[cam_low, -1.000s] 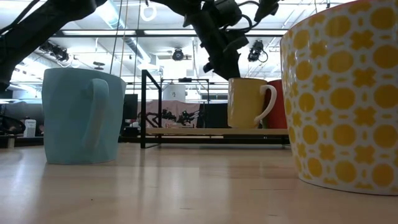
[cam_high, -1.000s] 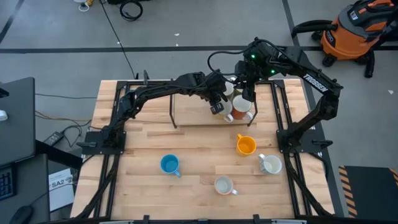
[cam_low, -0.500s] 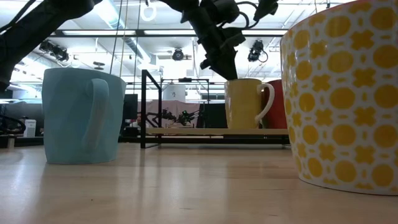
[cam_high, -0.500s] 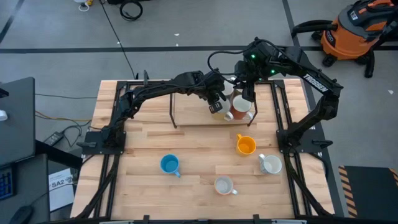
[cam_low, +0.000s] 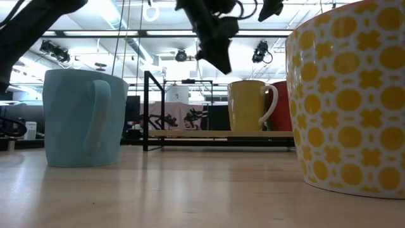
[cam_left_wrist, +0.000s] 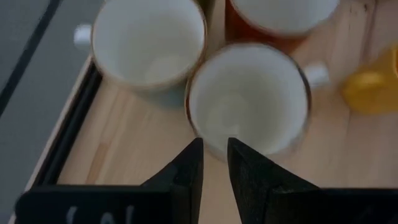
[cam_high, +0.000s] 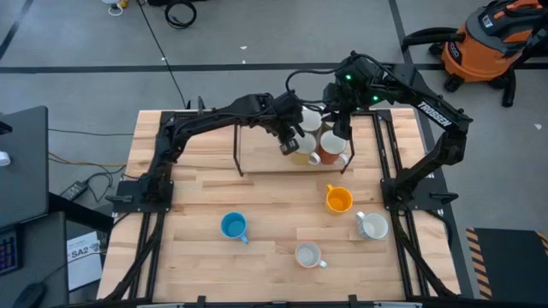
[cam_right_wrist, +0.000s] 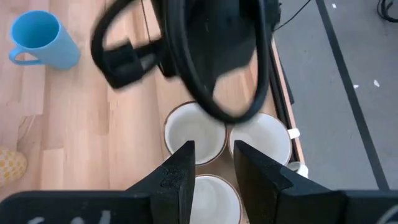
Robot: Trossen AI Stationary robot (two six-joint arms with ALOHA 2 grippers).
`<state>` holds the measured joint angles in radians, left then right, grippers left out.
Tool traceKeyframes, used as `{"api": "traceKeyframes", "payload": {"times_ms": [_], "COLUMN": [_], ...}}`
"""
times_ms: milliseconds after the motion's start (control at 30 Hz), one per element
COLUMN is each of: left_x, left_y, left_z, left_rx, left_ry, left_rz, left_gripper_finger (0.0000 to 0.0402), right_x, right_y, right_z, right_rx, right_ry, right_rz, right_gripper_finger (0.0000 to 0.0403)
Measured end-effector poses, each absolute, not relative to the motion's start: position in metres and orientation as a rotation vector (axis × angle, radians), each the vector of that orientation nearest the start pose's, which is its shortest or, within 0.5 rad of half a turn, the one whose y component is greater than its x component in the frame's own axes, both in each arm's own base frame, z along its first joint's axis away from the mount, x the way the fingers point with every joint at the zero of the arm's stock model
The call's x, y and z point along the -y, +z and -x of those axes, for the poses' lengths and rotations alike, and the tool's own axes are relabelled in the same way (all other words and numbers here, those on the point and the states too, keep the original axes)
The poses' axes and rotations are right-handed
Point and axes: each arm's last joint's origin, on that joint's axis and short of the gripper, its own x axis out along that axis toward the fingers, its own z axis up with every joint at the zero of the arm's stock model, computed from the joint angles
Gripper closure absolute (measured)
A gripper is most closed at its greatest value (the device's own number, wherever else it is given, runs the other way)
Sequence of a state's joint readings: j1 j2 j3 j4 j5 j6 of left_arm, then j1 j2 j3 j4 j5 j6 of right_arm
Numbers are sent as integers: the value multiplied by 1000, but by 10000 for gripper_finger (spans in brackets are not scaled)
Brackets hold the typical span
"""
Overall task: Place coffee mugs
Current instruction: Put the leftmost blue cup on the shelf
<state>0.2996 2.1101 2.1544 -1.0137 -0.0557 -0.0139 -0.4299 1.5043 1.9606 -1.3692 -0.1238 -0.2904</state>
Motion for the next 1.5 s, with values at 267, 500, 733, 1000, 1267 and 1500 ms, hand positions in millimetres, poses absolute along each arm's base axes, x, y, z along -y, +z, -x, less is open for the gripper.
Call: {"api": "traceKeyframes", "payload": {"times_ms": [267,500,733,1000,1267,1500], "left_x": [-111,-75,-33,20,63,90], "left_y": [361,390,398,397,366,330], "left_z": [-391,-358,-336,-332,-330,-321], "left_rx": [-1044,-1103,-1229,-1261,-1379,-1507], "left_ry": [287,217,184,146,222,317], "left_rz": [139,110,148,183,275,299], "left_gripper_finger": [322,322,322,322,322,322], "right_x": [103,103,103,103,103,101], "right_y": [453,453,453,453,452,449], "right_z": [-234,-234,-234,-234,-233,-229], "right_rx": [-907,-906,-906,-906,-910,-966], "right_ry": [-154,-154,-154,-154,-153,-141], "right_rz": [20,21,21,20,19,0], "right_gripper_finger": [286,286,286,286,286,286]}}
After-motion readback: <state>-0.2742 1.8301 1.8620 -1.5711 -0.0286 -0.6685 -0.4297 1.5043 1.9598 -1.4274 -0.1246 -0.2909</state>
